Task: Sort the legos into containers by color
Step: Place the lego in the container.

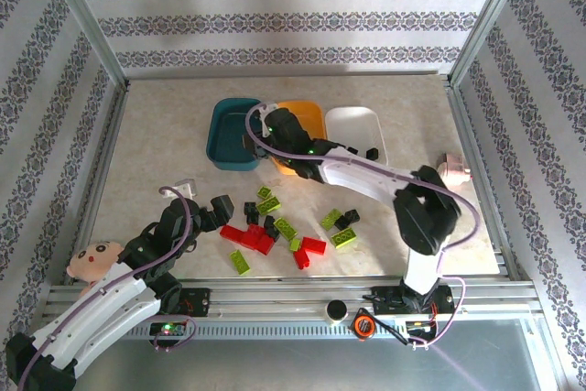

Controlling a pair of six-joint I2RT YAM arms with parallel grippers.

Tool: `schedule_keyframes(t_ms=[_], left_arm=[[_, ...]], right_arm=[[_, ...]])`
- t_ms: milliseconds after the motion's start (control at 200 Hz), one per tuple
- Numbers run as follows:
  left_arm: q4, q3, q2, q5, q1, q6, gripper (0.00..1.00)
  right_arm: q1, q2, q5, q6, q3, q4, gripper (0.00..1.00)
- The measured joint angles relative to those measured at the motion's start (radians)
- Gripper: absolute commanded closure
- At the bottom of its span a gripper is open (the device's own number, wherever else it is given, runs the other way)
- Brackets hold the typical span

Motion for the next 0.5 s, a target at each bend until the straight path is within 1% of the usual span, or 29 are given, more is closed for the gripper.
schedule_keyframes(t_ms=[115,195,290,330,395,440,500], left_arm=[[-0.014,0.0,0.0,0.01,0.0,0.0,0.0],[-0.028,0.0,0.0,0.016,0.0,-0.003,0.0],[-0.042,0.0,0.0,0.029,0.0,-0.006,0.0],[-0.046,0.0,0.0,0.035,0.0,-0.007,0.0],[-0.05,0.0,0.0,0.044,0.0,-0.007,0.0],[-0.05,0.0,0.0,0.053,0.0,-0.007,0.0],[-0.05,-0.001,0.0,0.064,0.0,-0.007,0.0]], right_arm=[[-0.014,0.146,-0.008,0.002,0.119,0.034,0.74],[-0.026,0.228,-0.013,0.008,0.195,0.042,0.72],[-0.037,0.299,-0.013,0.027,0.256,0.046,0.6],[-0.039,0.319,-0.014,0.032,0.275,0.045,0.5],[-0.046,0.341,-0.022,0.047,0.294,0.043,0.38],[-0.05,0.35,-0.028,0.055,0.304,0.041,0.34],[-0.053,0.351,-0.031,0.062,0.307,0.042,0.32]])
